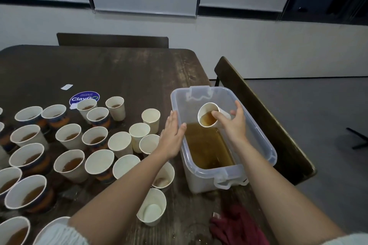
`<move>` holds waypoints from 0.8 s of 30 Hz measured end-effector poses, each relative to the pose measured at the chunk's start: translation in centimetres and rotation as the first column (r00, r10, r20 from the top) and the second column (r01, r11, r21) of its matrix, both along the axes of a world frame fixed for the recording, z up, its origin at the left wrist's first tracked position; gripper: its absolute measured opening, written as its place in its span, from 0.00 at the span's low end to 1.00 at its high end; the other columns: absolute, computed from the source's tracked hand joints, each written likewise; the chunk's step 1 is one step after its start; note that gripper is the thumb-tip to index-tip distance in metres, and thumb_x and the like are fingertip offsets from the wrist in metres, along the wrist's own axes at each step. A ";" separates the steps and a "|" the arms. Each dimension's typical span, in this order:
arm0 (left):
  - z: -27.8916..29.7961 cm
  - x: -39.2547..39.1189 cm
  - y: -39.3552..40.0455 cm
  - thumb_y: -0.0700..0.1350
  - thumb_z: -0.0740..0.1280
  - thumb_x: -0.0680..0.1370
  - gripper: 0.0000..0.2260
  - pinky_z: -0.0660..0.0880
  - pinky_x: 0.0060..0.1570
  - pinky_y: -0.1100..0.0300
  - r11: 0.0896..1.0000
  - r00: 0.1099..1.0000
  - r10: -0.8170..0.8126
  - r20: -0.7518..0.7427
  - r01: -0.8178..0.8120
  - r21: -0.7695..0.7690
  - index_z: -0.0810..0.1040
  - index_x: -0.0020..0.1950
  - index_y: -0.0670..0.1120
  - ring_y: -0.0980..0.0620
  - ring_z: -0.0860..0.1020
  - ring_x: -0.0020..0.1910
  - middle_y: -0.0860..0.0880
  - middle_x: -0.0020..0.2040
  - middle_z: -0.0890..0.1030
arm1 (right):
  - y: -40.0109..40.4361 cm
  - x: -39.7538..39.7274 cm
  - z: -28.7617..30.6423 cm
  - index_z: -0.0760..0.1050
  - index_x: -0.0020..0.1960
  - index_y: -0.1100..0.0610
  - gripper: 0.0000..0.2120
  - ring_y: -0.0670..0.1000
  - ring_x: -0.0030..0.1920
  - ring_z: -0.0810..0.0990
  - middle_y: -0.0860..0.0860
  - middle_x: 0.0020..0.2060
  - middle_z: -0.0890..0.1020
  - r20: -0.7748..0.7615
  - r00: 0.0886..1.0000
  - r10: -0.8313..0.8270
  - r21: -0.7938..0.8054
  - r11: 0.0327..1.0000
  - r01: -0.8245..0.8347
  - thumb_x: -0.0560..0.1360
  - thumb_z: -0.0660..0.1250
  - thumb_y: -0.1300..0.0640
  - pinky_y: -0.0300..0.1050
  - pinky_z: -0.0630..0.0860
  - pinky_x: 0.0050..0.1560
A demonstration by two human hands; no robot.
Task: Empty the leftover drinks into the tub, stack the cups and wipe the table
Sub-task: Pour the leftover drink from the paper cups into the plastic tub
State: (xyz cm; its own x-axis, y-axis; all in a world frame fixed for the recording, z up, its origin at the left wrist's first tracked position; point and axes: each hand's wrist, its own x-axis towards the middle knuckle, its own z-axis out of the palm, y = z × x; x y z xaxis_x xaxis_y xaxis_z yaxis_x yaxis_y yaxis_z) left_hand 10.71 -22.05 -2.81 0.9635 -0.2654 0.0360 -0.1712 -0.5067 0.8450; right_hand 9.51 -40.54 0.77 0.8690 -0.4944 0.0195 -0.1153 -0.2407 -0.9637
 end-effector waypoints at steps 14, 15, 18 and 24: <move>-0.6 0.0 0.0 0.56 0.48 0.83 0.27 0.47 0.76 0.42 0.998 1.000 0.013 -0.005 -0.013 -0.054 0.42 0.79 0.53 0.52 0.44 0.78 0.53 0.80 0.44 | -0.7 0.3 -0.7 0.52 0.79 0.47 0.47 0.56 0.73 0.65 0.53 0.75 0.61 -0.031 0.999 0.026 -0.143 0.989 -0.030 0.68 0.77 0.46 0.60 0.68 0.69; -0.7 0.1 -0.1 0.56 0.48 0.83 0.27 0.48 0.76 0.42 0.998 1.000 0.013 -0.006 -0.013 -0.056 0.42 0.79 0.53 0.52 0.44 0.78 0.53 0.80 0.45 | -0.7 0.3 -0.7 0.52 0.79 0.47 0.48 0.56 0.73 0.65 0.53 0.75 0.61 -0.033 0.999 0.029 -0.152 0.988 -0.034 0.68 0.77 0.46 0.60 0.69 0.69; -0.8 0.1 -0.1 0.56 0.48 0.83 0.27 0.49 0.75 0.41 0.998 1.000 0.015 -0.003 -0.015 -0.062 0.42 0.79 0.54 0.52 0.45 0.78 0.53 0.80 0.45 | -0.6 0.4 -0.8 0.52 0.78 0.46 0.47 0.57 0.73 0.65 0.54 0.75 0.61 -0.036 0.999 0.038 -0.186 0.982 -0.044 0.69 0.76 0.45 0.61 0.69 0.69; -1.0 0.2 -0.1 0.57 0.48 0.83 0.27 0.49 0.76 0.41 0.998 1.000 0.012 -0.011 -0.013 -0.066 0.42 0.79 0.54 0.52 0.45 0.78 0.54 0.80 0.45 | -0.5 0.4 -0.8 0.52 0.78 0.47 0.47 0.57 0.72 0.65 0.54 0.75 0.61 -0.024 0.999 0.038 -0.228 0.973 -0.042 0.69 0.76 0.45 0.59 0.71 0.67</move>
